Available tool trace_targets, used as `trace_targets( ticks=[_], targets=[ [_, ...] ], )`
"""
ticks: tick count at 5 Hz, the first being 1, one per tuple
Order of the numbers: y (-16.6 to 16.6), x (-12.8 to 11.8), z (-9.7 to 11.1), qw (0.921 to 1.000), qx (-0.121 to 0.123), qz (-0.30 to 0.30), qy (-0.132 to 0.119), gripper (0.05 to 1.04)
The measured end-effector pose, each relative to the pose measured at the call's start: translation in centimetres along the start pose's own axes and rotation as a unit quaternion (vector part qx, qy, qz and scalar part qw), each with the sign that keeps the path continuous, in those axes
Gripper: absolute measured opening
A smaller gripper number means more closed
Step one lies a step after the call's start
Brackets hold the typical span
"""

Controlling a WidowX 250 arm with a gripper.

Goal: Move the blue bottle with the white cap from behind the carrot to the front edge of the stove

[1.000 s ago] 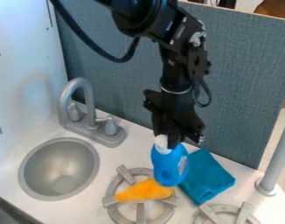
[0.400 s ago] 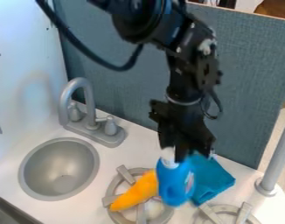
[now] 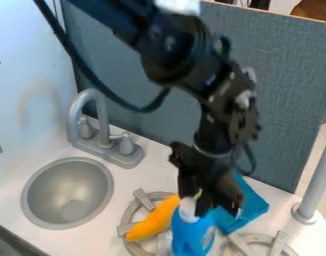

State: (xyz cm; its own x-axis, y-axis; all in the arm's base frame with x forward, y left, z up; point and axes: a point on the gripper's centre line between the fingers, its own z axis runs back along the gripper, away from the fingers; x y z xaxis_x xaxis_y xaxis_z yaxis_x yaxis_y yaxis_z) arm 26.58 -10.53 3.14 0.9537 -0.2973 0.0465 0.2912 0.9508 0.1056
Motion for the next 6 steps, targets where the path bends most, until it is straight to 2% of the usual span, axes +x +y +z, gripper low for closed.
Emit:
trace_targets(
  ticks=[1,3,6],
  targets=[
    [-0.3,-0.5,-0.8,0.9999,-0.001,0.001,0.016,0.382],
    [-0.9,-1.6,-3.4,0.9979,-0.001,0.0,0.065,0.382],
    [-2.2,-0.6,-3.3,0.9978,-0.01,-0.004,0.066,0.382]
  ],
)
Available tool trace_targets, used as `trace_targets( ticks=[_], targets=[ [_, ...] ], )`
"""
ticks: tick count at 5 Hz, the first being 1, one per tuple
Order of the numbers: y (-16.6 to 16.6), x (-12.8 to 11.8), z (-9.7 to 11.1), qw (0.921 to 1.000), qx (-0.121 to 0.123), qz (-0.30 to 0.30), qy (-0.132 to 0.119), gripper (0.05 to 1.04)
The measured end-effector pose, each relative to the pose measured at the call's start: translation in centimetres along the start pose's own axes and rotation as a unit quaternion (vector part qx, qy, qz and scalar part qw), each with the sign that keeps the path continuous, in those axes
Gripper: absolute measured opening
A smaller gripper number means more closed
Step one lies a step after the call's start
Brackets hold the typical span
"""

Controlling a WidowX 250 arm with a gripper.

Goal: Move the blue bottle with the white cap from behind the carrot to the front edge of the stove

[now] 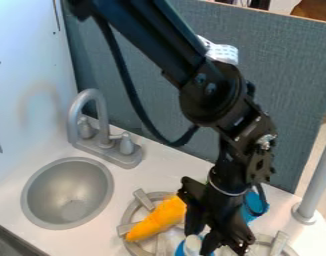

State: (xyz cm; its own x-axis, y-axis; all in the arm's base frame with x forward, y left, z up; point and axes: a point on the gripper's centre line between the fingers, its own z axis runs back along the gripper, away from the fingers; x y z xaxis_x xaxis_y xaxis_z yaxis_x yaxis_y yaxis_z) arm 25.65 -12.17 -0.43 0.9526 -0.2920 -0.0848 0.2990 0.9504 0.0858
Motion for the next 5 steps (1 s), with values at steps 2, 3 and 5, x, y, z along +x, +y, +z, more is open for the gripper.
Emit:
trace_targets(
  ticks=[2,3,5],
  targets=[
    [-0.3,2.0,-0.8,1.0,0.003,-0.004,-0.002,0.382],
    [-0.3,2.6,-0.8,1.0,0.005,-0.008,-0.004,0.382],
    [0.0,2.5,-0.9,0.9999,0.014,-0.008,-0.001,0.802]
  ],
)
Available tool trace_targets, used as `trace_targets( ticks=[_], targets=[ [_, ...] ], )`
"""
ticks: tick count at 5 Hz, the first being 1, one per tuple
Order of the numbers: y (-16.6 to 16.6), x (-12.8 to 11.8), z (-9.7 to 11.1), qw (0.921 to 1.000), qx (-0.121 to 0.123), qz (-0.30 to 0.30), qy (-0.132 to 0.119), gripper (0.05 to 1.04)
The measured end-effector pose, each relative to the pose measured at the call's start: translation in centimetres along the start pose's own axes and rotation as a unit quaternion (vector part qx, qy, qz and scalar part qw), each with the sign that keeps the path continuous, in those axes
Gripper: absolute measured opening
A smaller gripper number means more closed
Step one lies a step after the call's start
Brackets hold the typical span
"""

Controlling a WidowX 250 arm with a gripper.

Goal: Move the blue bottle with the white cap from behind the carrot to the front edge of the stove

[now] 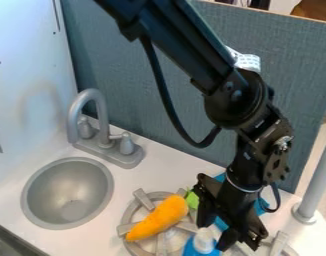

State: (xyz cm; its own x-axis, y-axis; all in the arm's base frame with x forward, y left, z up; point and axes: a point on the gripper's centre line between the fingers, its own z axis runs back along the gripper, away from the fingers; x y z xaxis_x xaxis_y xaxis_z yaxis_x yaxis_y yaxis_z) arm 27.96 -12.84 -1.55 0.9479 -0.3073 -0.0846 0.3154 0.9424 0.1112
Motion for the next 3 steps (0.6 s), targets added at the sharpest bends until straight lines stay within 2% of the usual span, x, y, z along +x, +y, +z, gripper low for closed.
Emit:
trace_targets(
  ticks=[1,2,3],
  targets=[
    [0.2,-0.7,-0.4,0.9999,0.001,-0.003,0.01,1.004],
    [1.4,-0.2,1.3,0.9998,-0.007,0.016,-0.014,1.006],
    [2.8,0.4,4.3,0.9977,-0.036,0.045,-0.036,1.004]
  ],
)
